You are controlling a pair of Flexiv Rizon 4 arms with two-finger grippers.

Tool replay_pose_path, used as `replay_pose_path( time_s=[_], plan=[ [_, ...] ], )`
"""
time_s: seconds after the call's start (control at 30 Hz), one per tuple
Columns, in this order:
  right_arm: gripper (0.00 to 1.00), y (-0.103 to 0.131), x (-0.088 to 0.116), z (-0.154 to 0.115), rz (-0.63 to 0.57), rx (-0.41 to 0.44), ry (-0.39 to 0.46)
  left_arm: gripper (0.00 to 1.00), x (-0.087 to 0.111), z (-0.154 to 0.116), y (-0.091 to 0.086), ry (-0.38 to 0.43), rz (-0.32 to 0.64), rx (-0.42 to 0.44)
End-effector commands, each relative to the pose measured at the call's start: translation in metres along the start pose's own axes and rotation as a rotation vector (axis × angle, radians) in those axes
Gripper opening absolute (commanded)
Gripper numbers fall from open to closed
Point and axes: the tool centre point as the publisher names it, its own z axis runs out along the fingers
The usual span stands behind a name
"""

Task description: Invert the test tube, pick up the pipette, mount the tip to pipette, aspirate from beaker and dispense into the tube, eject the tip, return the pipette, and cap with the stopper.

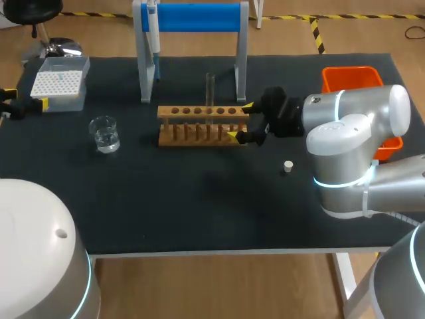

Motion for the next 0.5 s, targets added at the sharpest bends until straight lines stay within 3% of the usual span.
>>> replay_pose_path(
  time_s=[0.03, 0.5],
  plan=[
    [1.0, -0.0006, 0.0001, -0.0002, 0.0, -0.001, 0.001, 1.0, 0.0002, -0.0003, 0.0012, -0.001, 0.001, 0.004],
    [1.0, -0.0006, 0.0001, -0.0002, 0.0, -0.001, 0.001, 1.0, -0.0097, 0.0073, 0.0009, -0.005, -0.036, 0.003]
  ],
)
